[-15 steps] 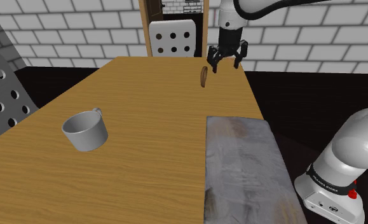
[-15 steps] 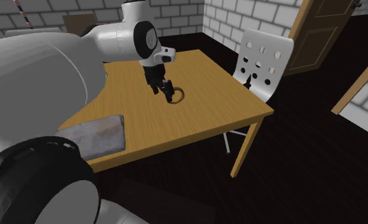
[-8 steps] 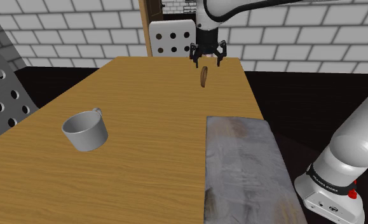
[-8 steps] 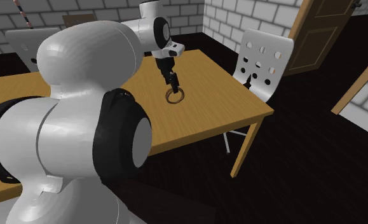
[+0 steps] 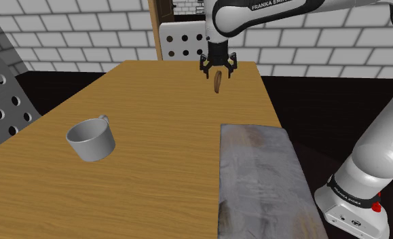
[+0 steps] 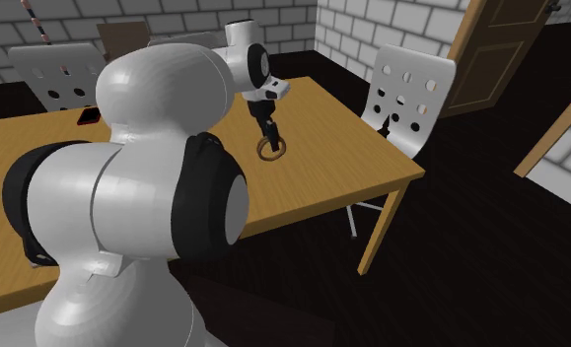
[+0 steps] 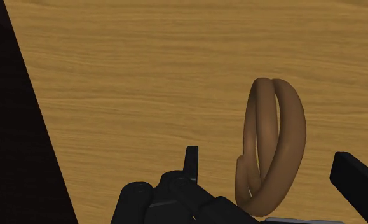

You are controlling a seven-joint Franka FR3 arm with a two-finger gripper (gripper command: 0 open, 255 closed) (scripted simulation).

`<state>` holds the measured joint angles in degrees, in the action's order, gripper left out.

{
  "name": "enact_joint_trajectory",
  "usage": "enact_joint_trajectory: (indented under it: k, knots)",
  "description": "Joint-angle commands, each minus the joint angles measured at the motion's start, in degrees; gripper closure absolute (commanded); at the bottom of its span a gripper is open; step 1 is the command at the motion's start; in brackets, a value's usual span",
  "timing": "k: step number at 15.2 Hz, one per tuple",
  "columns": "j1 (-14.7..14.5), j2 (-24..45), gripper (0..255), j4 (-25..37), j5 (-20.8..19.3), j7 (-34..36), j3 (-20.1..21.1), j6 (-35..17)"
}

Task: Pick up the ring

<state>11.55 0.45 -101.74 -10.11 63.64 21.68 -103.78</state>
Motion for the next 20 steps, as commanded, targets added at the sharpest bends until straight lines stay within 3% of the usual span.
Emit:
enact_joint_trajectory:
  k: [1,2,3,12,20]
  knots:
    - [0.06,0.04,0,-1.12,-0.07,0.11,-0.06,-1.18]
    - [0.06,0.05,0,-1.11,-0.07,0.12,-0.06,-1.18]
    - [0.06,0.06,255,-1.11,-0.08,0.12,-0.06,-1.19]
    - [0.06,0.05,255,-1.10,-0.07,0.12,-0.05,-1.18]
    - [-0.07,0.32,255,5.34,0.05,-0.74,0.07,4.96]
